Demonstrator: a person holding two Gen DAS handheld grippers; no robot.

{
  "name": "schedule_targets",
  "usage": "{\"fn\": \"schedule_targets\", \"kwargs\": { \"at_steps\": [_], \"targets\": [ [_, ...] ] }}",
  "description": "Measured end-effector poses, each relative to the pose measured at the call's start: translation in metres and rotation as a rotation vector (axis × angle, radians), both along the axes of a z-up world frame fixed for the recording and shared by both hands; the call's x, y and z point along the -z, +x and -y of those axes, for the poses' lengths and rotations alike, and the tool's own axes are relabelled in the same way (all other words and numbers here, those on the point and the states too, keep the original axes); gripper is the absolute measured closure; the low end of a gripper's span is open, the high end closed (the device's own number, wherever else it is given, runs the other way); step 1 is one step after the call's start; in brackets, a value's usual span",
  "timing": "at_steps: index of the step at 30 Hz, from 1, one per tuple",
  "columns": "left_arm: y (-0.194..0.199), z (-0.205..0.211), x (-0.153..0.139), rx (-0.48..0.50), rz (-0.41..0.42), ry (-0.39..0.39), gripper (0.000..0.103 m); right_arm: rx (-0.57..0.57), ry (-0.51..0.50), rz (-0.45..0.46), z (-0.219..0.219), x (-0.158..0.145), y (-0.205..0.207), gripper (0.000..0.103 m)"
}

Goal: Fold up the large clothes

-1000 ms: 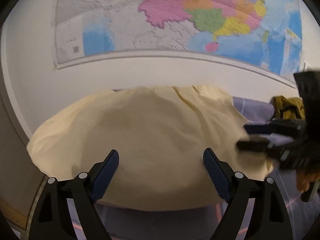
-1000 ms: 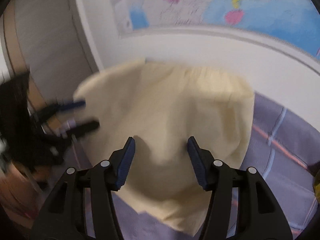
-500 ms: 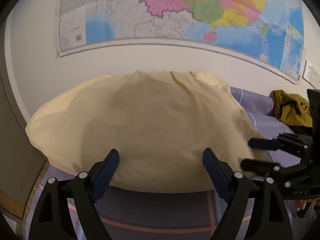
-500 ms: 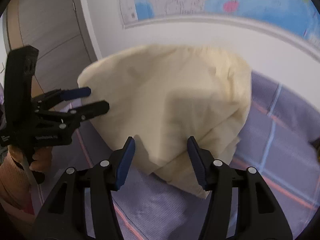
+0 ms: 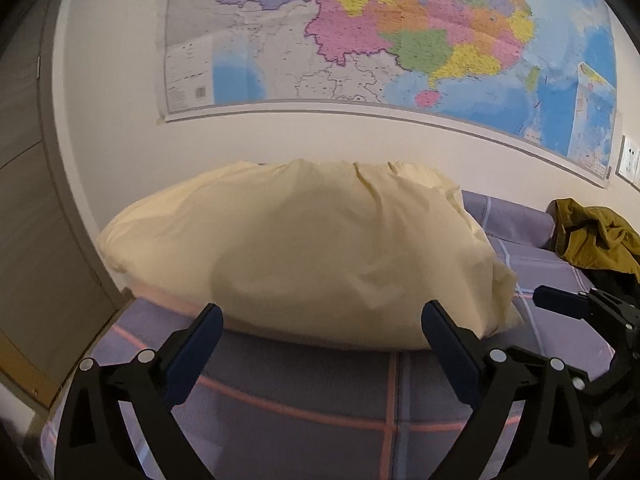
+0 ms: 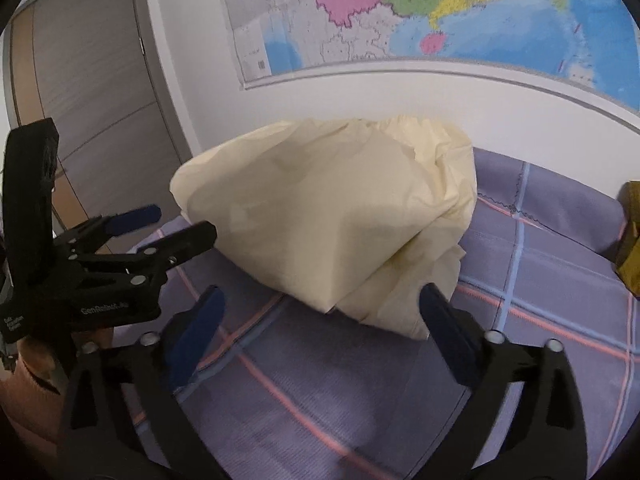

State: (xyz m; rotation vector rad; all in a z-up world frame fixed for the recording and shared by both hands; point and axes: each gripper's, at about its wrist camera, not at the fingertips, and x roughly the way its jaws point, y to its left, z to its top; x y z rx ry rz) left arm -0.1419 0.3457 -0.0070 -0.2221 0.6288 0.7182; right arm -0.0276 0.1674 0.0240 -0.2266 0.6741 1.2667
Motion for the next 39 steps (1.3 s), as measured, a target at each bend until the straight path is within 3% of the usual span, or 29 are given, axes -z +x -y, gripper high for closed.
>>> {"fn": "schedule_targets", "kwargs": {
  "at_steps": [17, 39],
  "targets": [
    [-0.039, 0.036, -0.006, -0.084, 0.028, 0.028, 0.007, -0.007, 0.026, 0.054, 0.037, -0.014, -0.042, 0.006],
    [-0.062, 0.057, -0.005, -0.102, 0.027, 0.039, 0.007, 0.014, 0.046, 0.049, 0.065, -0.015, -0.057, 0.006]
  ]
}}
